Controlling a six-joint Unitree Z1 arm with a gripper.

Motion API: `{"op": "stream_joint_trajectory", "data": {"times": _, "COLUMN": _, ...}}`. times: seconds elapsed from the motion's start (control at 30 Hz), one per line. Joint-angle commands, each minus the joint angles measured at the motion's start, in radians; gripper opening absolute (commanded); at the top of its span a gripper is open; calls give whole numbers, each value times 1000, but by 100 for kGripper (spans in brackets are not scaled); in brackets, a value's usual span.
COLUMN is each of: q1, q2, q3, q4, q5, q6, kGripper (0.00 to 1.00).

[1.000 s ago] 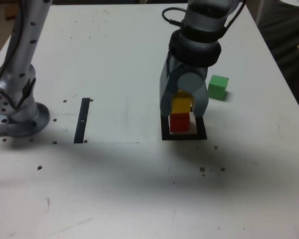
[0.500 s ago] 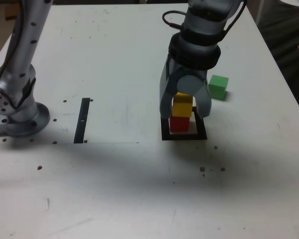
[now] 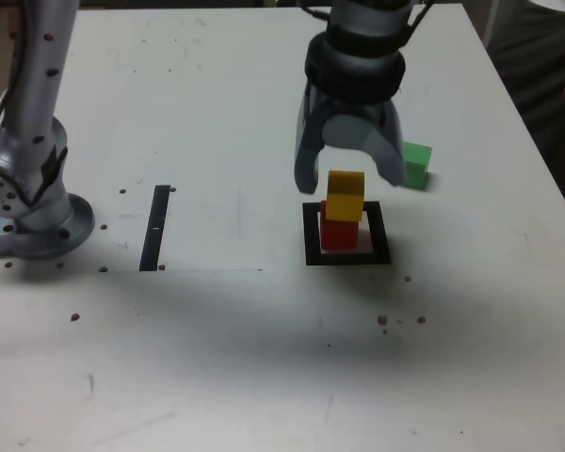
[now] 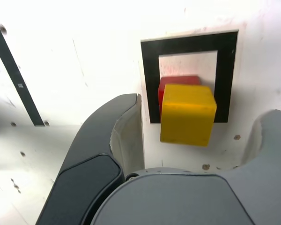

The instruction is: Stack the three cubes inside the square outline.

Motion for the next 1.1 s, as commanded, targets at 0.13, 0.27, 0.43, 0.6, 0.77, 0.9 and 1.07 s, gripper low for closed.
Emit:
{"op": "stream_joint_trajectory", "data": {"times": 0.13, "q1": 56, "q2": 3, "q3": -49, "q4": 2, "q5": 57, "q6": 154, "kGripper": 100}}
{"op": "stream_joint_trajectory", "data": {"times": 0.27, "q1": 105, "q2": 37, "q3": -98, "q4": 1, "q5": 67, "q6": 270, "kGripper": 100}}
{"op": "stream_joint_trajectory", "data": {"times": 0.43, "q1": 155, "q2": 95, "q3": -160, "q4": 5, "q5": 69, "q6": 397, "kGripper": 100}}
{"op": "stream_joint_trajectory", "data": {"times": 0.6, "q1": 194, "q2": 150, "q3": -205, "q4": 8, "q5": 69, "q6": 488, "kGripper": 100}}
{"op": "stream_joint_trajectory", "data": {"times": 0.77, "q1": 215, "q2": 204, "q3": -257, "q4": 8, "q5": 69, "q6": 544, "kGripper": 100}}
{"op": "stream_joint_trajectory", "data": {"times": 0.9, "q1": 225, "q2": 257, "q3": -308, "q4": 12, "q5": 67, "q6": 570, "kGripper": 99}}
{"op": "stream_joint_trajectory", "data": {"times": 1.07, "q1": 235, "q2": 314, "q3": -354, "q4": 26, "q5": 62, "q6": 583, "kGripper": 97}}
